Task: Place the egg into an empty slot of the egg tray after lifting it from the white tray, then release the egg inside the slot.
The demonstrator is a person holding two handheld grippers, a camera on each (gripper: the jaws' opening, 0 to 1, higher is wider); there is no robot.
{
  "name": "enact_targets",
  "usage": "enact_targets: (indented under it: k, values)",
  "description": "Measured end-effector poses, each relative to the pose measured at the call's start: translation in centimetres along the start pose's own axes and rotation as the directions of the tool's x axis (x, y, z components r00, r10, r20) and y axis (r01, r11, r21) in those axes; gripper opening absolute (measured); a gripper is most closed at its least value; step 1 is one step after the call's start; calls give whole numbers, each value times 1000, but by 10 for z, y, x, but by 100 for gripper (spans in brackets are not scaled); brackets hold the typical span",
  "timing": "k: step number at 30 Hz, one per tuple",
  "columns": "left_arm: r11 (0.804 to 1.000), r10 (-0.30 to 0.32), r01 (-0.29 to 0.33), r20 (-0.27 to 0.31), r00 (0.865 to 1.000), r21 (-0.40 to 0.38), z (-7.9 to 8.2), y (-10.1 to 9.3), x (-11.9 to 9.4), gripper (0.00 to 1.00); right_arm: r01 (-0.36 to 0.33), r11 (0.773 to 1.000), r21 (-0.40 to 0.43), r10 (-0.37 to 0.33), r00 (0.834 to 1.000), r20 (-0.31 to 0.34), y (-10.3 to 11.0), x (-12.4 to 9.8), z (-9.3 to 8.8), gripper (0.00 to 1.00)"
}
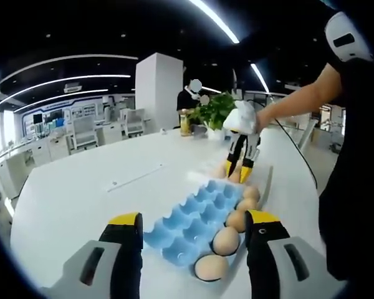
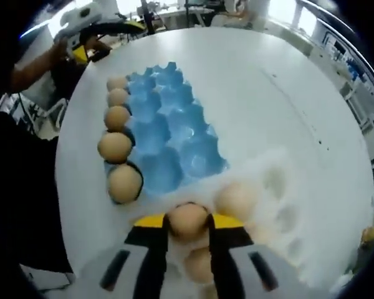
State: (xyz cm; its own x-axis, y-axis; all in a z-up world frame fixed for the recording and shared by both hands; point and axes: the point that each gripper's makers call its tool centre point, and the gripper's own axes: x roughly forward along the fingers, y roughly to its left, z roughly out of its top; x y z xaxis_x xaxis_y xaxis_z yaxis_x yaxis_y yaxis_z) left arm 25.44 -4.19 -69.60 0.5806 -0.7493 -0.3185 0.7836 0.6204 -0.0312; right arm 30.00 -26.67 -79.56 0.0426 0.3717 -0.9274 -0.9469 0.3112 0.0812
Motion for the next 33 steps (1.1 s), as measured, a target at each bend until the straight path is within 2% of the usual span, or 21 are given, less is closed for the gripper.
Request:
enact_targets:
  k: [1,3,4,6,9,12,13,14,17,21,22,23,25,33]
  values:
    - [1000,1,-1,1,1000,0,0,0,0,67,-6,999,37,5,1000,3,0,0,0,26]
    - [1000,1,-1,1,1000,1,1,1,0,67,-26,999,37,26,1000,7,-2,-2,1,25]
    - [1000,1,-1,4,1000,1,1,1,-1,67,-43,994,97,42,999,13,-1,-3,1,26]
    - [1000,1,-1,4,1000,0,2,2,-2,67,-56,988,144,55,998,12,-3,-5,2,25]
    - [1000,5,-5,0,1000,-1,1,2,-3,66,-59,988,144,59,998,8,-3,-5,1,25]
    - [1000,4,-4,-6,1000,-1,-2,1,-4,66,-58,990,129,59,998,-4,-1,-4,1,25]
    - [1000,4,-4,-8,1000,0,-2,1,-4,66,-60,994,96,61,998,-11,0,-2,0,26]
    - [1000,2,-2,-8,1000,-2,-2,1,-4,66,-62,998,19,62,998,-21,0,-1,0,26]
    - [1000,3,-3,-7,1000,-1,-2,1,-3,66,-60,994,-89,56,997,-45,3,2,-1,26]
    - [1000,5,-5,-5,1000,3,-1,2,-1,66,-40,996,-81,37,998,-42,3,1,-1,26]
    - [1000,5,-5,-4,1000,2,-1,2,-1,66,-30,998,-56,27,999,-46,2,1,-1,25]
    - [1000,5,-5,-3,1000,3,-1,2,-1,66,-11,999,36,12,999,-51,2,1,-1,25]
    - [1000,6,-6,0,1000,3,0,2,-1,66,-14,1000,-22,13,999,-47,3,-1,0,25]
    - [1000,13,-13,-10,1000,0,-4,4,-4,67,-12,999,-34,13,999,39,10,-25,5,24]
